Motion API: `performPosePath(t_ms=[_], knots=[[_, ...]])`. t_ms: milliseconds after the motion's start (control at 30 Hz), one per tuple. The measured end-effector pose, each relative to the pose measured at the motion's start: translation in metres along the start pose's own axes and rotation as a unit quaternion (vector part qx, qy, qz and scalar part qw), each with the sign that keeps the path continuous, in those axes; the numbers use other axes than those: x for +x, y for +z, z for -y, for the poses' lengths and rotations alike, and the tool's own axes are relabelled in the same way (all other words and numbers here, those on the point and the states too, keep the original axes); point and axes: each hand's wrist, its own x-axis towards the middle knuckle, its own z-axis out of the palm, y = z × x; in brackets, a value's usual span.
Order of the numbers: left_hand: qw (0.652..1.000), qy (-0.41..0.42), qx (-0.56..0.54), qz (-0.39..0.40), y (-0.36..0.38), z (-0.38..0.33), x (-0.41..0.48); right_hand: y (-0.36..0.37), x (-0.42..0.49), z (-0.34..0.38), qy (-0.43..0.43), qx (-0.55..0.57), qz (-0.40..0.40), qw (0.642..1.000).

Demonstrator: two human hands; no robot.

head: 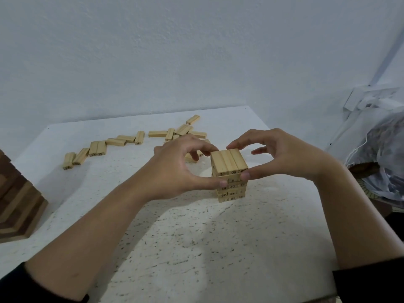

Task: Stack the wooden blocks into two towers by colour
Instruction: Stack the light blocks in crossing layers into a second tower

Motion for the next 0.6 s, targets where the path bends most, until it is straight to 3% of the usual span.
performPosePath(t_ms=[200,367,467,600], knots=[[1.000,0.009,-0.006,0.001,-0.005,0.000,-0.002,0.003,0.001,0.002,-0.005,0.024,-0.038,0.999],[0.999,0.012,-0.013,0.031,-0.026,0.002,-0.008,0.011,0.002,0.017,-0.062,0.060,-0.132,0.987],[0.999,0.008,0.001,0.043,-0.047,0.008,-0.016,0.016,0.006,0.032,-0.077,0.014,-0.167,0.983],[1.000,-0.007,0.014,-0.003,-0.070,0.024,-0.029,0.025,0.012,0.054,-0.111,-0.051,-0.196,0.973]])
